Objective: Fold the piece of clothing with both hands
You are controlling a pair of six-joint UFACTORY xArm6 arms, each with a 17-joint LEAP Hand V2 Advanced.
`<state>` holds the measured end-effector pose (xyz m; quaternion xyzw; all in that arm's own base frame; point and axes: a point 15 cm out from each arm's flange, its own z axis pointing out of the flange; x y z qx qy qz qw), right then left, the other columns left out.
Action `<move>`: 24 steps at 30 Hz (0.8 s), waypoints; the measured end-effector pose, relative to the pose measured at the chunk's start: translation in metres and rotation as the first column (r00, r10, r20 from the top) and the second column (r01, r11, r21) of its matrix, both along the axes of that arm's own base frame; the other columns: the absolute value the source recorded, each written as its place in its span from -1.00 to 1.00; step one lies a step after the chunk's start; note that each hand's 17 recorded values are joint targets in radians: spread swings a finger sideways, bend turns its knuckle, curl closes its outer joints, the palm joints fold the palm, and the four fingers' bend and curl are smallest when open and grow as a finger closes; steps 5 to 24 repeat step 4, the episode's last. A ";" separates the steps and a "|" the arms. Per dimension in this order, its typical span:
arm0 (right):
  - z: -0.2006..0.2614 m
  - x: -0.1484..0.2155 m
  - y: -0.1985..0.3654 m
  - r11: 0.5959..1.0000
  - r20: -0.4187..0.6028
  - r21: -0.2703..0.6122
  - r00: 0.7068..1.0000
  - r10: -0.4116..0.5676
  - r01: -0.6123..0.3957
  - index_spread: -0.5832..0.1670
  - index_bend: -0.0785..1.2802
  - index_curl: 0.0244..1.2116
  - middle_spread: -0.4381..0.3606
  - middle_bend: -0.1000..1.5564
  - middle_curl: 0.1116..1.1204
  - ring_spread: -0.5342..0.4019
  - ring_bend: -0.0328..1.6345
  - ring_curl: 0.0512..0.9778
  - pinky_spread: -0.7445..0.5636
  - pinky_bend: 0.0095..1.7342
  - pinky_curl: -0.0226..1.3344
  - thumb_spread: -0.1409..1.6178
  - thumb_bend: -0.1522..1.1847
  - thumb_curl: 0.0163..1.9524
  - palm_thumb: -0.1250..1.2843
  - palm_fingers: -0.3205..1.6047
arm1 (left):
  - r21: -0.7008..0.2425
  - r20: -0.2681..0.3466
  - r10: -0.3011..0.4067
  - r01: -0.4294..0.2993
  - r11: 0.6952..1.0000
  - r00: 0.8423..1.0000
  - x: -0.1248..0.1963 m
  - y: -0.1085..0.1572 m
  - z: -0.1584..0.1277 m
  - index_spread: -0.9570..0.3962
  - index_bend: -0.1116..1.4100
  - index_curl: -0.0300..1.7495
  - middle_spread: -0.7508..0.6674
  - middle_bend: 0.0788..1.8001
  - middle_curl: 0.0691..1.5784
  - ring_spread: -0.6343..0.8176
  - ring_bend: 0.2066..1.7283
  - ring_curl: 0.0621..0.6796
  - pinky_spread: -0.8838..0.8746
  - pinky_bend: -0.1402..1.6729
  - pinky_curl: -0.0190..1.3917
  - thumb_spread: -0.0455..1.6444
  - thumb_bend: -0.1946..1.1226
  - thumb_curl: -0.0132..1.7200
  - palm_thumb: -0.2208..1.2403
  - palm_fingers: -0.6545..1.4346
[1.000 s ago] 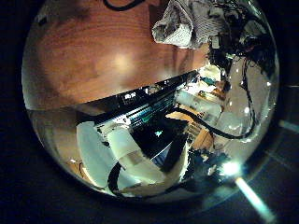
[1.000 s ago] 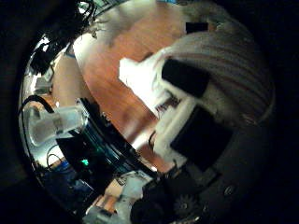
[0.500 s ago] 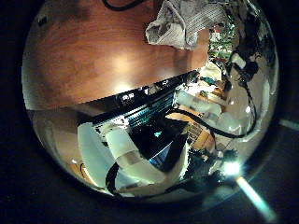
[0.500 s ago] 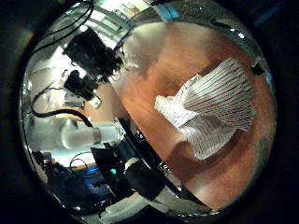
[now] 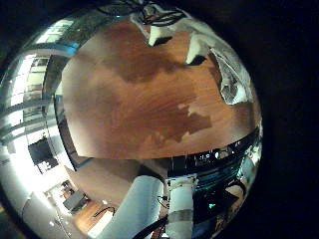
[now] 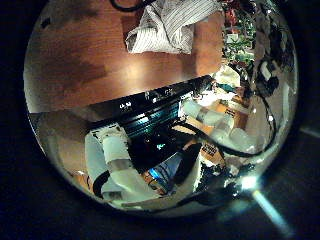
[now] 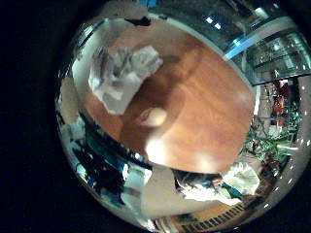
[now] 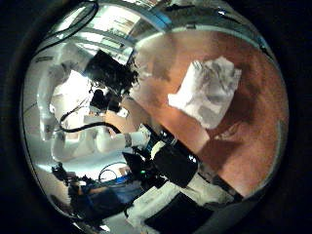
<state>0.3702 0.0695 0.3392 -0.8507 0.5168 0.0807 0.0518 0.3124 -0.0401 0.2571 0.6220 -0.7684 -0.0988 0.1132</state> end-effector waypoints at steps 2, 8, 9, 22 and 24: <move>0.003 -0.007 -0.005 1.000 -0.009 -0.018 1.000 -0.019 0.019 -0.59 -0.55 -0.43 -0.24 -0.53 -0.44 0.14 -0.23 -0.55 0.63 -0.29 -0.47 0.59 -0.80 -0.72 -0.17 -0.52 | 0.000 0.003 0.002 -0.002 1.000 1.000 -0.001 -0.002 0.003 0.39 -0.65 -0.65 0.50 -0.87 -0.64 0.50 -0.41 -0.52 0.61 -0.46 -0.53 0.35 -0.77 -0.79 -0.77 -0.36; 0.010 -0.015 -0.015 0.999 -0.010 -0.038 0.999 -0.032 0.032 -0.58 -0.57 -0.43 -0.20 -0.54 -0.45 0.18 -0.25 -0.57 0.65 -0.32 -0.49 0.60 -0.80 -0.72 -0.18 -0.51 | 0.000 0.006 0.011 -0.011 1.000 1.000 -0.002 0.000 0.005 0.39 -0.65 -0.65 0.50 -0.87 -0.64 0.50 -0.41 -0.52 0.61 -0.46 -0.53 0.34 -0.77 -0.78 -0.77 -0.36; 0.010 -0.015 -0.015 0.999 -0.010 -0.038 0.999 -0.032 0.032 -0.58 -0.57 -0.43 -0.20 -0.54 -0.45 0.18 -0.25 -0.57 0.65 -0.32 -0.49 0.60 -0.80 -0.72 -0.18 -0.51 | 0.000 0.006 0.011 -0.011 1.000 1.000 -0.002 0.000 0.005 0.39 -0.65 -0.65 0.50 -0.87 -0.64 0.50 -0.41 -0.52 0.61 -0.46 -0.53 0.34 -0.77 -0.78 -0.77 -0.36; 0.010 -0.015 -0.015 0.999 -0.010 -0.038 0.999 -0.032 0.032 -0.58 -0.57 -0.43 -0.20 -0.54 -0.45 0.18 -0.25 -0.57 0.65 -0.32 -0.49 0.60 -0.80 -0.72 -0.18 -0.51 | 0.000 0.006 0.011 -0.011 1.000 1.000 -0.002 0.000 0.005 0.39 -0.65 -0.65 0.50 -0.87 -0.64 0.50 -0.41 -0.52 0.61 -0.46 -0.53 0.34 -0.77 -0.78 -0.77 -0.36; 0.010 -0.015 -0.015 0.999 -0.010 -0.038 0.999 -0.032 0.032 -0.58 -0.57 -0.43 -0.20 -0.54 -0.45 0.18 -0.25 -0.57 0.65 -0.32 -0.49 0.60 -0.80 -0.72 -0.18 -0.51 | 0.000 0.006 0.011 -0.011 1.000 1.000 -0.002 0.000 0.005 0.39 -0.65 -0.65 0.50 -0.87 -0.64 0.50 -0.41 -0.52 0.61 -0.46 -0.53 0.34 -0.77 -0.78 -0.77 -0.36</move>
